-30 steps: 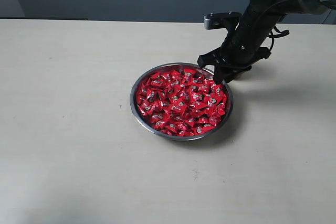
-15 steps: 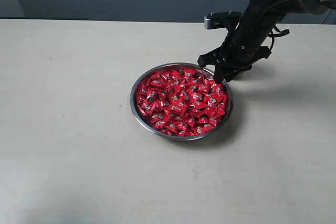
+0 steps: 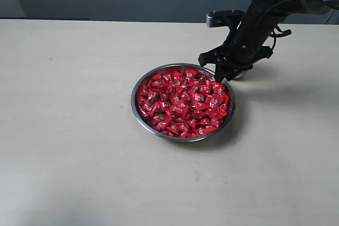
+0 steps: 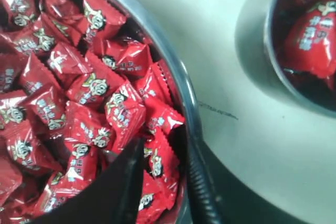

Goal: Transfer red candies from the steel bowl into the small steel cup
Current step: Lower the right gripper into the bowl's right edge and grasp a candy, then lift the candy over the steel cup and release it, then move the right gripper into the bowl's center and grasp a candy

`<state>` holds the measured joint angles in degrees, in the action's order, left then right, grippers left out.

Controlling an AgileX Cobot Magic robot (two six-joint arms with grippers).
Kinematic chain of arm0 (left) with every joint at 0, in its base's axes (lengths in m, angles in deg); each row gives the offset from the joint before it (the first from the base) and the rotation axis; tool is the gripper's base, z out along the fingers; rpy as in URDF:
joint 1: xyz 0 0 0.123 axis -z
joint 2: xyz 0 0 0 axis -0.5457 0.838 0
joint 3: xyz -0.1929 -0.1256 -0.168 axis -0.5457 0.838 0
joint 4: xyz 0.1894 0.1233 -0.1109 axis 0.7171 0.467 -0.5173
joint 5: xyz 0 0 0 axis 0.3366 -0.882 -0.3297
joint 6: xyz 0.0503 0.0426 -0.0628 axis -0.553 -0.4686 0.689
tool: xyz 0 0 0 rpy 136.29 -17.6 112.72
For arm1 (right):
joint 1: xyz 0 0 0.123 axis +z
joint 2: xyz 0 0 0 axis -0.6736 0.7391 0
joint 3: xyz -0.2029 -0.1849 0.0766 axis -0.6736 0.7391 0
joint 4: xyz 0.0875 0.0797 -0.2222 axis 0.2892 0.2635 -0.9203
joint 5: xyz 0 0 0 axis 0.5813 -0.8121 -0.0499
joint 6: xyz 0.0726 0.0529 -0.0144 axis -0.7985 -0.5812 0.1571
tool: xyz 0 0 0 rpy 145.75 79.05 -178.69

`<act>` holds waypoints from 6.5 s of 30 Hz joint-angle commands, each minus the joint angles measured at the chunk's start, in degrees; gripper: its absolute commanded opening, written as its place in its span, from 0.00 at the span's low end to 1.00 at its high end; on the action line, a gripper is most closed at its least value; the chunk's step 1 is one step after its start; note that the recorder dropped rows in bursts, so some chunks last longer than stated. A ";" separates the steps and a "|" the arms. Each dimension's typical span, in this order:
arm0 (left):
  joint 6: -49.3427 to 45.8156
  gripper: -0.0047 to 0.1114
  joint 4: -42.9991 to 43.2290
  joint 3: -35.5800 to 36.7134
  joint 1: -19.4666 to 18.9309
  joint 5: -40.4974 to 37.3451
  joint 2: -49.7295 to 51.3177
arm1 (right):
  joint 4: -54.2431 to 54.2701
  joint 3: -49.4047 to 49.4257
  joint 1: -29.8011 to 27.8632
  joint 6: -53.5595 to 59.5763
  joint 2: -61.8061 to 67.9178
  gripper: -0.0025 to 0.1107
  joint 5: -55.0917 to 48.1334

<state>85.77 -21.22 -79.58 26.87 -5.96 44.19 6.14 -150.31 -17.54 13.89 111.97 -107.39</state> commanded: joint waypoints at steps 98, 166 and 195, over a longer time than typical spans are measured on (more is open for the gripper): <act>0.15 0.04 0.11 -0.48 0.02 0.46 -0.27 | -2.91 -18.10 -8.13 -1.13 5.38 0.01 -1.48; 0.15 0.04 0.11 -0.48 0.02 0.46 -0.27 | 12.24 13.34 13.46 11.69 -7.63 0.30 15.15; 0.15 0.04 0.11 -0.48 0.02 0.46 -0.27 | 12.27 11.89 9.68 -8.84 -2.26 0.30 7.24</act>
<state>85.77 -21.22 -79.58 26.87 -5.96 44.19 17.21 -137.51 -7.54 4.84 108.81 -98.30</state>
